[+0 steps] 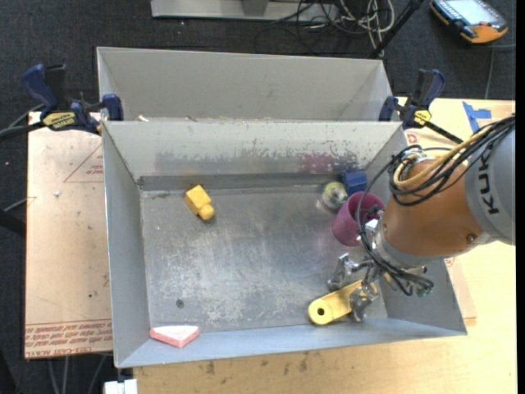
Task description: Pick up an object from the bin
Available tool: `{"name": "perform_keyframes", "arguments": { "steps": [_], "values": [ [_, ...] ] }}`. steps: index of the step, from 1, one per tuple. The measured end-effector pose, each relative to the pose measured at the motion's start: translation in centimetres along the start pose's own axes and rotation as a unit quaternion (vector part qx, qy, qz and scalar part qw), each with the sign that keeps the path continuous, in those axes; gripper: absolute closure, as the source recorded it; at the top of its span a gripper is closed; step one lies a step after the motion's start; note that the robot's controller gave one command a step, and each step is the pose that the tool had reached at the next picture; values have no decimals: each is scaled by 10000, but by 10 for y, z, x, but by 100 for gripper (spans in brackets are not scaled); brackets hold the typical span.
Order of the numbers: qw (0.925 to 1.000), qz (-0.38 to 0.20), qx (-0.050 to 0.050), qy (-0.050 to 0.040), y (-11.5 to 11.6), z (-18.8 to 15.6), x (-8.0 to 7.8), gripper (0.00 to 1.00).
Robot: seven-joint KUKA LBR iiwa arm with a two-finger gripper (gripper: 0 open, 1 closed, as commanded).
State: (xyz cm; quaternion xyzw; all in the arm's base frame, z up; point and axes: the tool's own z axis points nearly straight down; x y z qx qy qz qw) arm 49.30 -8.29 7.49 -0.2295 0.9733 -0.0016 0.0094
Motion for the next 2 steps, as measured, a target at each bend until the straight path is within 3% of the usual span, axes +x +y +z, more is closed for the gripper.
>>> {"name": "perform_keyframes", "arguments": {
  "steps": [1,2],
  "values": [
    [9961,-881,-14,39,-10,-34,-25,100],
    [9992,-389,-40,72,-31,-127,3,100]
  ]
}}
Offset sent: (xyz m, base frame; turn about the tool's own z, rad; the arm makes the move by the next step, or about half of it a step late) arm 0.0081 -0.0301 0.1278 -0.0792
